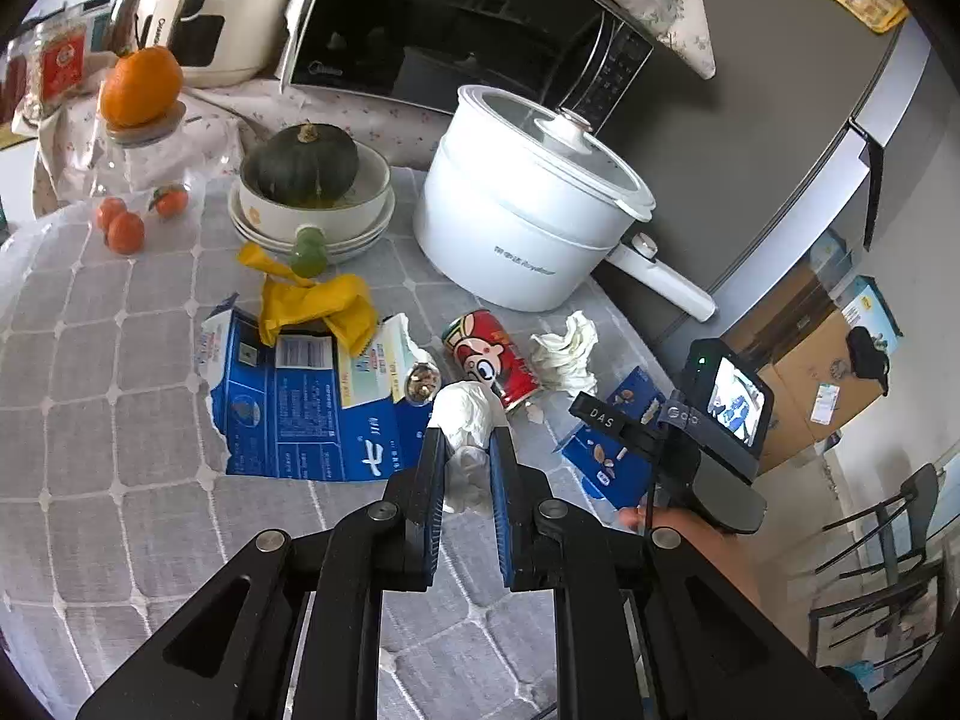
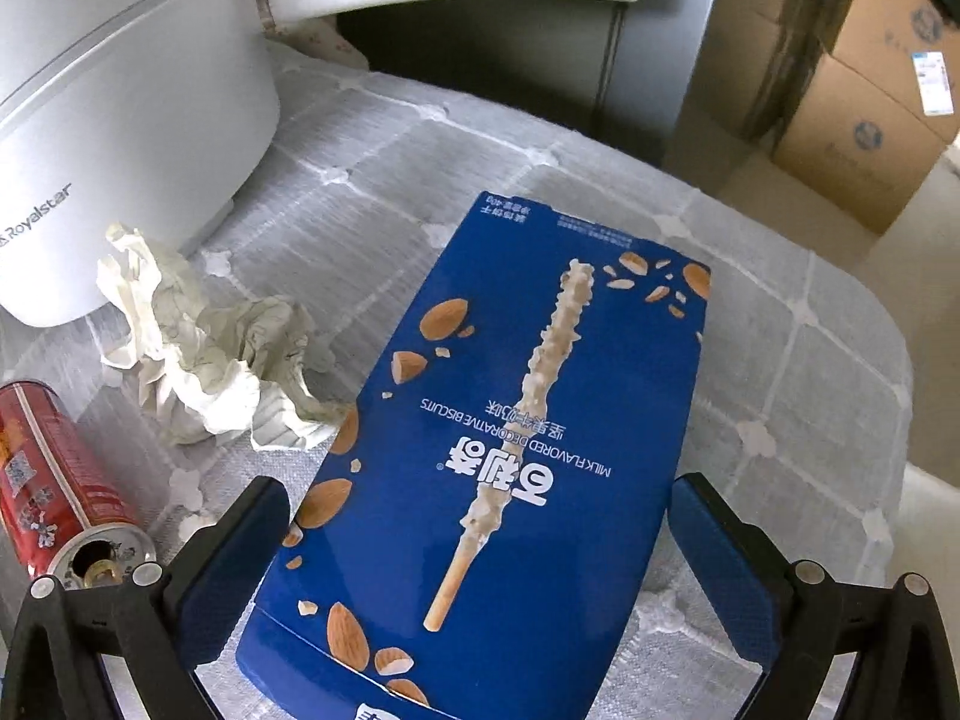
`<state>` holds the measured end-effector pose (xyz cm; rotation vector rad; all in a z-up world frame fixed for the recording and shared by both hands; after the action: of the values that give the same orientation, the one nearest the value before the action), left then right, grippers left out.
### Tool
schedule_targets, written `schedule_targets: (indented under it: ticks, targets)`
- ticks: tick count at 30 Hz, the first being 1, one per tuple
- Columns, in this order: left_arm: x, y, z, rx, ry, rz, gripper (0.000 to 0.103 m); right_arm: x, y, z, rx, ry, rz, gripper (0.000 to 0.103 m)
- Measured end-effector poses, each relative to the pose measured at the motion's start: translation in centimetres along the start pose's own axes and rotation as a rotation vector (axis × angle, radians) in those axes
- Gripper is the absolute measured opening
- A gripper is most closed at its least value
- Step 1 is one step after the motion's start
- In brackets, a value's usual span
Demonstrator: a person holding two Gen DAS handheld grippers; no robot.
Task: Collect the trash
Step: 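Grasp the blue biscuit box with the right gripper while the left holds the tissue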
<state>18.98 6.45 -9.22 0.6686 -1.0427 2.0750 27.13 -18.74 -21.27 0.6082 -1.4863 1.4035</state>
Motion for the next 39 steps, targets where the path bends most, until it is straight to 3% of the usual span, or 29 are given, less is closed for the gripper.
schedule_targets:
  ticks: [5,13,18,21,30,32,39]
  targets:
    - [0.1,0.4,0.7,-0.012,0.014,-0.005,0.015,0.4,0.6,0.3,0.068,0.026,-0.019,0.103]
    - [1.0,0.5,0.8,-0.002,0.039,-0.001,0.015,0.6,3.3,3.5,0.262,-0.09,-0.068,0.103]
    - [1.0,0.9,1.7,-0.01,0.058,-0.007,0.015,1.4,3.0,6.6,0.124,-0.226,-0.062,0.103]
    - [0.6,1.3,2.3,-0.02,0.062,-0.018,0.015,1.8,2.8,6.7,0.077,-0.265,-0.063,0.103]
    - [-0.5,2.1,3.2,-0.05,0.053,-0.041,0.015,-1.7,3.8,5.6,0.03,-0.199,-0.166,0.103]
    - [-0.6,2.2,3.3,-0.058,0.05,-0.045,0.015,-2.0,3.6,5.4,0.062,-0.16,-0.151,0.103]
    - [-1.1,3.0,4.5,-0.086,0.054,-0.057,0.015,-0.5,3.8,5.5,0.177,-0.185,-0.112,0.097]
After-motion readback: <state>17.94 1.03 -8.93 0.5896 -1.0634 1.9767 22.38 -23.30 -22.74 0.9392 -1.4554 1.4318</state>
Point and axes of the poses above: each gripper's, at about its wrist camera, not at the fingertips, and x roughly against the way its jaws point, z to its right, y to its underside, the point moved 10 cm from there along -x, roughly the way its jaws point, and after that the axes turned 14 degrees about x, right-handed, at the moved point
